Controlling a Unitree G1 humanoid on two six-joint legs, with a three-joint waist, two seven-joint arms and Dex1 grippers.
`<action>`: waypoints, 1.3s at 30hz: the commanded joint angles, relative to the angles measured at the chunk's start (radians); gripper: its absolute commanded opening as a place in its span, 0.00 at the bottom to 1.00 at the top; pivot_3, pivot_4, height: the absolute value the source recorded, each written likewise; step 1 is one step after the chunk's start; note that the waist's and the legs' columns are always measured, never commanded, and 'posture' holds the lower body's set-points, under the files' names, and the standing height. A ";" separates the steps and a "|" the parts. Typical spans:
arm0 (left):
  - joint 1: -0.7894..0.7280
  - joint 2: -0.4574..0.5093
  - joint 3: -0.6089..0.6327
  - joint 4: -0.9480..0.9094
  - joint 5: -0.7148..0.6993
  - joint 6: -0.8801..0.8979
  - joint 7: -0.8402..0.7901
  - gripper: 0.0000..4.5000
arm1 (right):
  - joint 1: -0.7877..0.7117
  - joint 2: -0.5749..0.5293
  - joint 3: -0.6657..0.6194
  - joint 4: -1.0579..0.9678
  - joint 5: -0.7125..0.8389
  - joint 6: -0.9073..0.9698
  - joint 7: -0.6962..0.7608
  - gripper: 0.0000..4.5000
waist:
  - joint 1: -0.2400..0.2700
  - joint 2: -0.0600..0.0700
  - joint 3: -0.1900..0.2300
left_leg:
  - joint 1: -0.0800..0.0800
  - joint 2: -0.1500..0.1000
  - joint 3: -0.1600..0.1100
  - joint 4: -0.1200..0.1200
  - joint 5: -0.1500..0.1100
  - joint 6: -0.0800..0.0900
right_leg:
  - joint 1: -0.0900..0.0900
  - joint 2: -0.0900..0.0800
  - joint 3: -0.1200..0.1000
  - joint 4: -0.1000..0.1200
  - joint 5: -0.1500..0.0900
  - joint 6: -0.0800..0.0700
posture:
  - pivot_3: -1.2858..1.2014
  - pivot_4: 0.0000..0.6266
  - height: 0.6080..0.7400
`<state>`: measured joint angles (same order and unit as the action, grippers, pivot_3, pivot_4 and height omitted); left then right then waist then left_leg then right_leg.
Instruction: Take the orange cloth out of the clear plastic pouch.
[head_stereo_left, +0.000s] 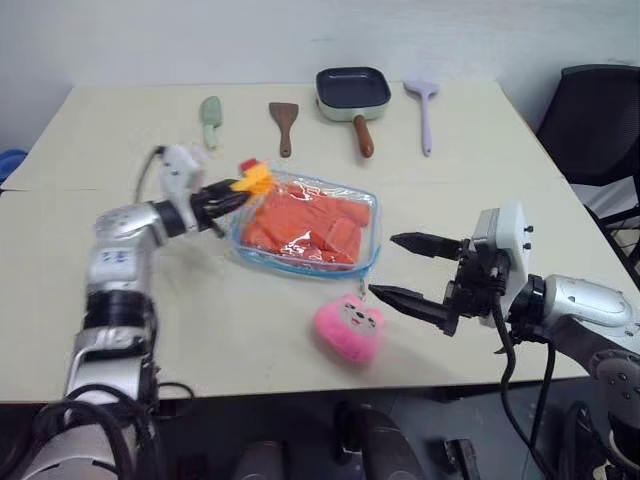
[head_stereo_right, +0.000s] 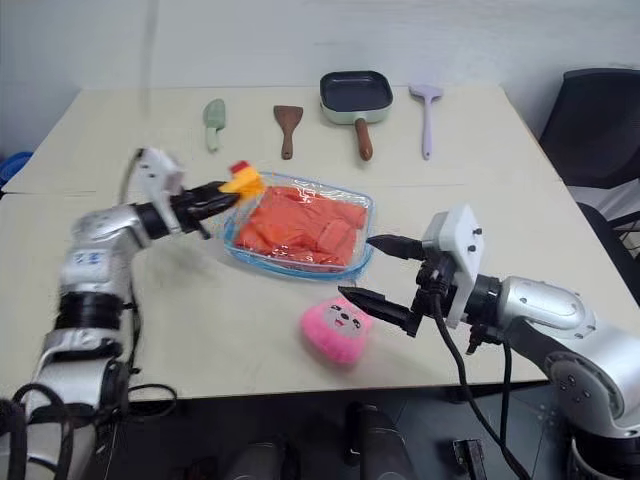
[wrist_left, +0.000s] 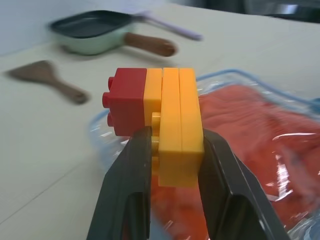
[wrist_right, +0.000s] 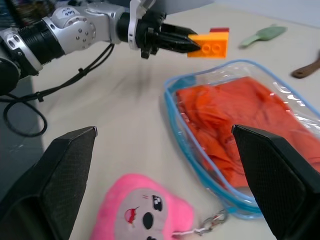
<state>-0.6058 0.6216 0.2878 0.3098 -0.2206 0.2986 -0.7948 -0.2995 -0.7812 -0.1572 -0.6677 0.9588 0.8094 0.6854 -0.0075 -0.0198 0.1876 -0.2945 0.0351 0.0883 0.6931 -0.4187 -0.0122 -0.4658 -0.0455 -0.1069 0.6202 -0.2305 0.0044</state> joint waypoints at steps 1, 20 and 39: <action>0.195 0.058 0.184 -0.244 -0.061 0.126 0.092 0.20 | -0.039 -0.021 0.029 0.030 -0.012 -0.020 0.073 1.00 | 0.003 0.000 0.000 | 0.003 0.000 0.000 0.000 0.000 0.000 | 0.000 -0.001 0.000 0.000 0.000 0.000 | 0.52 0.24 1.00; 0.725 0.030 0.528 -0.522 -0.114 0.237 0.330 1.00 | -0.233 0.064 0.180 0.265 -0.168 -0.091 0.251 1.00 | 0.015 -0.001 -0.001 | 0.002 0.000 0.001 0.000 -0.004 0.004 | 0.000 -0.003 0.000 -0.004 0.000 0.000 | 0.52 0.24 1.00; 0.046 0.358 -0.353 -0.154 0.127 -0.336 -0.302 1.00 | -0.048 0.031 0.035 0.111 -0.122 -0.036 0.154 1.00 | 0.028 0.002 0.000 | -0.003 -0.002 0.005 0.000 -0.003 0.003 | -0.001 0.001 0.000 -0.005 0.000 0.000 | 0.52 0.24 1.00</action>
<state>-0.5258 0.9884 -0.0161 0.0808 -0.1678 0.0826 -1.0678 -0.3522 -0.7422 -0.0797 -0.5035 0.8069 0.7689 0.8611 0.0202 -0.0178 0.1878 -0.2977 0.0330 0.0944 0.6930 -0.4220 -0.0096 -0.4669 -0.0447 -0.1067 0.6180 -0.2306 0.0041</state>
